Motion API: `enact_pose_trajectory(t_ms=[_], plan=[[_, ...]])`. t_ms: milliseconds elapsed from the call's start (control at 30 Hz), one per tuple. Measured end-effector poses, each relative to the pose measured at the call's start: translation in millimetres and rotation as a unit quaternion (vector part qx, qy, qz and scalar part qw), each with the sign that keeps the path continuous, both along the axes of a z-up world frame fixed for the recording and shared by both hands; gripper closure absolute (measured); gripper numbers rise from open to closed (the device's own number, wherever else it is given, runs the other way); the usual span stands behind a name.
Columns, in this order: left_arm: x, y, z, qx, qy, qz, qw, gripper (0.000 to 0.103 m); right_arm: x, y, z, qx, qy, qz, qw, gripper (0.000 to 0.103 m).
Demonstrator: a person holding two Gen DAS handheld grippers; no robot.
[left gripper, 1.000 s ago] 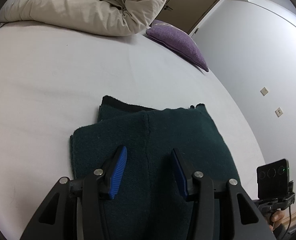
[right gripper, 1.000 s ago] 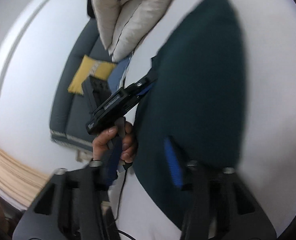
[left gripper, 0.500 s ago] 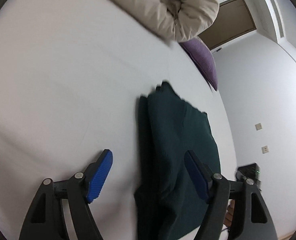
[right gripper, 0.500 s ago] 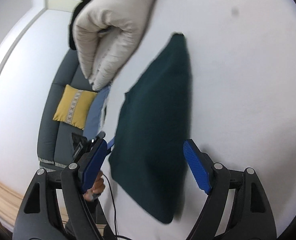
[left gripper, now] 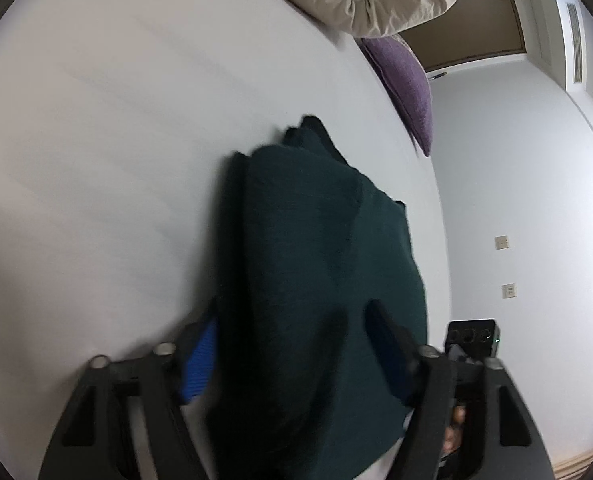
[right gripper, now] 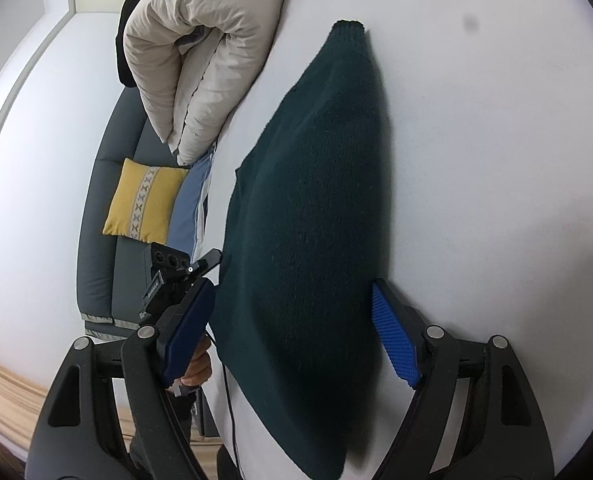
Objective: Fold small clothes
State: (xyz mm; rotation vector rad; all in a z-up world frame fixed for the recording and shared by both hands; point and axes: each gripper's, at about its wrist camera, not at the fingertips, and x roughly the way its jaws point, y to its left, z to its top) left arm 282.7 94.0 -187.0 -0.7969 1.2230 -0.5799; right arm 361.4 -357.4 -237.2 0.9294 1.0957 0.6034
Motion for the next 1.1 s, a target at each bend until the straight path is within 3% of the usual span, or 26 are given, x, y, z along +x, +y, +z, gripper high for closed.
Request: enact_pose_trajectory(t_ms=[33,100,200,433,600,767,900,1100], plan=[[1,2,-2,-0.002,0.002,0.0,1.0,0.042,1,4,1,-0.008,-0.004,0.004,1.0,0.025],[5,-1,-7,-0.002,0.012,0.004,0.9999,0.06,5,7,0,-0.022,0.004,0.007,1.0,0.027],[7,-5,-9,-0.003,0.013,0.002,0.9999,0.072,13,9,-8,-0.044,0.026,0.005,0.999,0.044],[-4,-8,16,0.036,-0.014,0.006,0.9992,0.079,8,17,6,-0.089,0.009,-0.005,0.996,0.06],[-39,-25,69,0.052,-0.066,-0.016,0.9963,0.079,-14,22,43,-0.108,-0.025,-0.003,0.994,0.064],[-96,-30,109,0.035,-0.09,-0.026,0.995,0.079,-62,18,87,-0.101,-0.056,0.005,0.993,0.064],[-147,-37,127,0.035,-0.105,-0.043,0.9929,0.079,-124,13,112,-0.099,-0.075,0.008,0.992,0.064],[-223,-54,118,0.044,-0.106,-0.075,0.9906,0.079,-217,-4,108,-0.084,-0.072,-0.003,0.994,0.064]])
